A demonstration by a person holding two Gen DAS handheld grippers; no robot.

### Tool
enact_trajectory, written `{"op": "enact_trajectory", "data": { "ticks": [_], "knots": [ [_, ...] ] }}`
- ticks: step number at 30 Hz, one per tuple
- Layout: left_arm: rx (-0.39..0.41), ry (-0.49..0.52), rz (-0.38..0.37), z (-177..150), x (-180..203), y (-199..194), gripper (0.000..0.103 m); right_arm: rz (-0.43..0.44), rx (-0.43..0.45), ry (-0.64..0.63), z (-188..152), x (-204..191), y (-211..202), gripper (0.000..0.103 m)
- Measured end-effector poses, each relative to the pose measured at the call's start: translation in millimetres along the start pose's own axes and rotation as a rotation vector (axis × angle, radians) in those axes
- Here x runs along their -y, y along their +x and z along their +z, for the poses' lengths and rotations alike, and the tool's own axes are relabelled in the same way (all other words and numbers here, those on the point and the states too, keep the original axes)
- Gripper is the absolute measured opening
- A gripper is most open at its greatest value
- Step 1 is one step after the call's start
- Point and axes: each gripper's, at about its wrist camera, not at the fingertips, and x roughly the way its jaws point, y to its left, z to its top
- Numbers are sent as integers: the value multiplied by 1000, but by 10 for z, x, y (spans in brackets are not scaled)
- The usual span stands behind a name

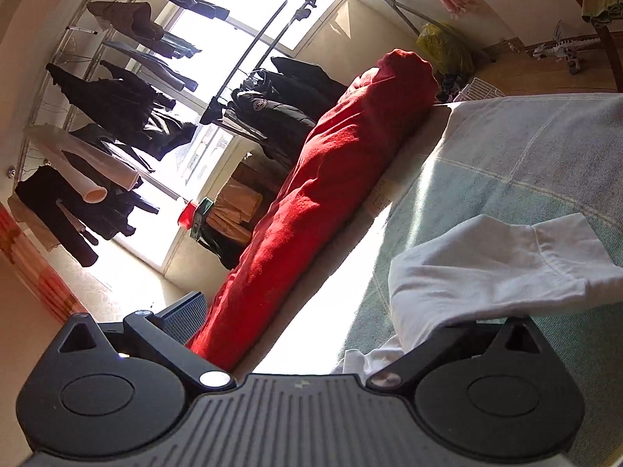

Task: Fold clothes
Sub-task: 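Grasp the 'Nice Day' sleeve cuff with the right gripper and lift it, then fold the held 'Nice Day' sleeve across the shirt body with the right gripper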

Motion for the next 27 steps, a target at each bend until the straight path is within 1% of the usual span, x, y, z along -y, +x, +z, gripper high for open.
{"op": "enact_trajectory", "data": {
  "ticks": [9, 15, 17, 19, 23, 27],
  "knots": [
    [4, -30, 38, -113, -197, -188, 100, 55, -57, -10, -233, -383, 291, 103],
    [-3, -24, 50, -188, -255, -276, 100, 81, -102, -25, -387, -620, 503, 103],
    [-8, -25, 54, -209, -278, -297, 100, 84, -120, -35, -446, -708, 579, 103],
    [-9, -25, 73, -229, -313, -328, 100, 86, -140, -48, -516, -797, 654, 103],
    [6, -53, 97, -256, -432, -422, 100, 95, -182, -72, -653, -957, 795, 103],
    [-6, -64, 114, -309, -527, -456, 100, 90, -234, -109, -812, -1145, 965, 103]
  ]
}}
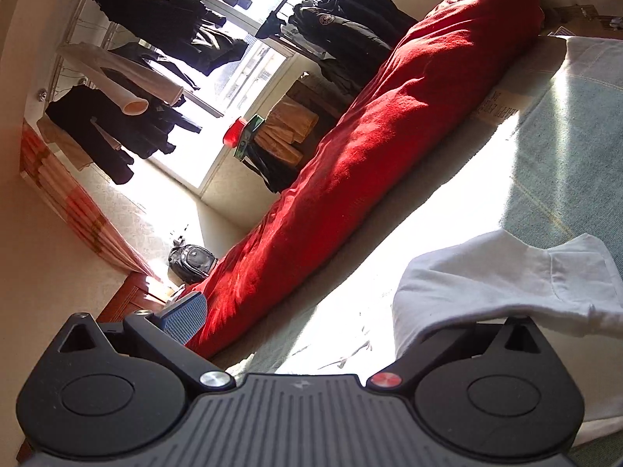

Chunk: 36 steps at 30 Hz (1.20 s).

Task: Fold clothes
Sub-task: 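Fold the held 'Nice Day' sleeve across the shirt body with the right gripper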

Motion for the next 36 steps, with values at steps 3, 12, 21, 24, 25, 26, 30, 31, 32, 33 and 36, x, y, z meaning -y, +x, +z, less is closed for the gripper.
{"op": "enact_trajectory", "data": {
  "ticks": [3, 12, 21, 24, 25, 26, 30, 31, 32, 33, 36],
  "knots": [
    [-19, -7, 18, -49, -58, 0, 100, -17, -56, -37, -93, -129, 181, 103],
    [-38, -14, 75, -112, -221, -57, 100, -19, -184, -144, -386, -511, 591, 103],
    [-36, -16, 67, -163, -308, -141, 100, -56, -309, -343, -612, -948, 904, 103],
    [-40, -12, 72, -168, -302, -135, 100, -79, -339, -419, -700, -1083, 1024, 103],
    [-41, -11, 72, -169, -301, -136, 100, -83, -346, -440, -729, -1131, 1065, 103],
    [-39, -12, 70, -172, -302, -143, 100, -84, -351, -459, -757, -1182, 1109, 103],
    [-47, -13, 80, -177, -309, -127, 100, -98, -375, -542, -875, -1378, 1287, 103],
    [-46, -12, 76, -179, -307, -128, 100, -111, -382, -576, -914, -1427, 1343, 103],
    [-45, -11, 72, -180, -306, -130, 100, -137, -392, -622, -973, -1477, 1409, 103],
    [-42, -11, 67, -181, -309, -130, 100, -167, -406, -671, -1043, -1522, 1471, 103],
    [-43, -12, 64, -185, -312, -127, 100, -275, -445, -867, -1346, -1629, 1639, 103]
  ]
}}
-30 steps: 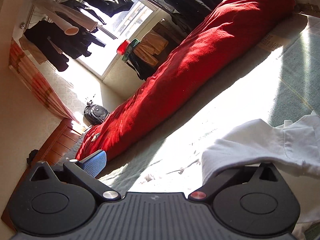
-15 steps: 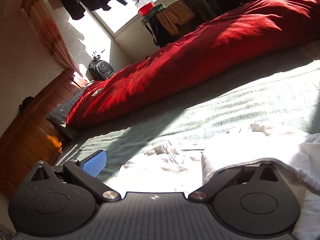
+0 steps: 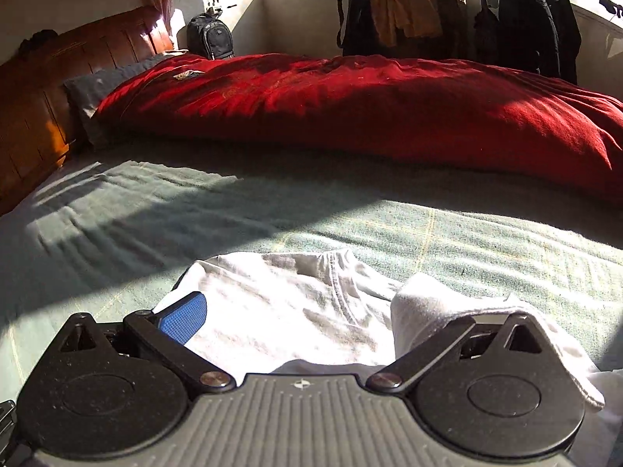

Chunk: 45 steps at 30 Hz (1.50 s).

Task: Fold clothes
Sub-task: 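Fold the held 'Nice Day' sleeve across the shirt body with the right gripper, then lower the sleeve onto the shirt body and open the right gripper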

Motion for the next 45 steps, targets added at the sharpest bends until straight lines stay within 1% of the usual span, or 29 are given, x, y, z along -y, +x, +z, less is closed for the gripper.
{"op": "enact_trajectory", "data": {
  "ticks": [2, 7, 9, 11, 13, 16, 19, 22, 23, 25, 26, 31, 34, 41, 44, 45],
  "knots": [
    [-4, 0, 3, -3, 3, 8, 100, -105, -44, -137, -70, -235, 142, 103],
    [-9, 6, 2, -5, 30, 26, 100, -333, -151, -468, -357, -761, 508, 103],
    [-12, 10, 0, -4, 41, 41, 100, -419, -173, -593, -474, -922, 623, 103],
    [-18, 16, 0, -4, 53, 58, 100, -479, -176, -688, -549, -1048, 683, 103],
    [-19, 19, -3, -4, 60, 66, 100, -515, -190, -755, -576, -1130, 707, 103],
    [-14, 19, -6, 1, 59, 59, 100, -551, -253, -842, -588, -1204, 752, 103],
    [-6, 19, -12, -1, 59, 44, 100, -553, -323, -903, -577, -1216, 784, 103],
    [-3, 18, -15, -5, 56, 31, 100, -512, -379, -922, -501, -1168, 784, 103],
    [-1, 16, -15, -6, 51, 25, 100, -488, -401, -910, -452, -1139, 784, 103],
    [4, 11, -17, -4, 36, 13, 100, -412, -455, -829, -294, -1039, 782, 103],
    [7, 10, -18, -3, 32, 9, 100, -359, -477, -757, -211, -963, 753, 103],
    [13, 7, -25, 11, 35, 8, 100, -110, -477, -373, 126, -558, 546, 103],
    [16, 12, -29, 13, 57, 6, 100, 30, -478, -141, 141, -292, 484, 103],
    [18, 18, -40, 16, 73, 9, 100, 266, -356, 213, -13, 38, 282, 103],
    [13, 23, -43, 16, 91, 31, 100, 355, -262, 293, 8, 17, 245, 103],
    [10, 25, -45, 14, 98, 40, 100, 371, -257, 296, 15, -19, 266, 103]
  ]
}}
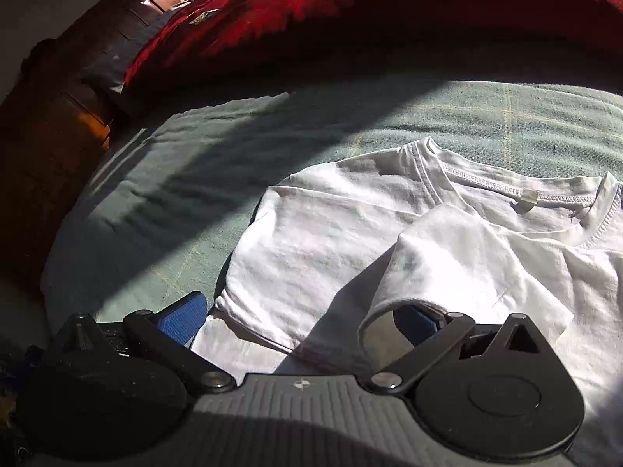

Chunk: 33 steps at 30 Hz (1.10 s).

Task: Fold clothes
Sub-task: 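Lower the sleeve onto the shirt body and open the right gripper, then press the folded sleeve flat with the open right gripper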

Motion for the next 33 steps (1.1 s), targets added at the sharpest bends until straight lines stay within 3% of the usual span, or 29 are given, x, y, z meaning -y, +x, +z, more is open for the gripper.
{"op": "enact_trajectory", "data": {
  "ticks": [5, 8, 13, 17, 24, 28, 31, 33],
  "knots": [
    [-8, 2, 1, 2, 8, 35, 100, 9, -58, 5, -33, -100, 324, 103],
    [1, 0, -5, 0, 4, 5, 100, 26, -70, 16, -108, -49, 319, 103],
    [29, -3, -38, 16, 18, -63, 100, 120, -11, 52, -260, 157, -186, 103],
    [34, 9, -64, 29, 83, -51, 100, 123, 106, 131, -400, 530, -661, 103],
    [10, 19, -69, 31, 120, 45, 100, 49, 183, 372, -472, 1342, -543, 103],
    [6, 2, -63, 27, 77, 60, 100, 115, 215, 412, -426, 1410, -330, 103],
    [10, -5, -63, 32, 68, 60, 100, 228, 196, 393, -314, 1249, -201, 103],
    [14, -1, -67, 35, 78, 57, 100, 258, 190, 337, -207, 1049, -129, 103]
  ]
}}
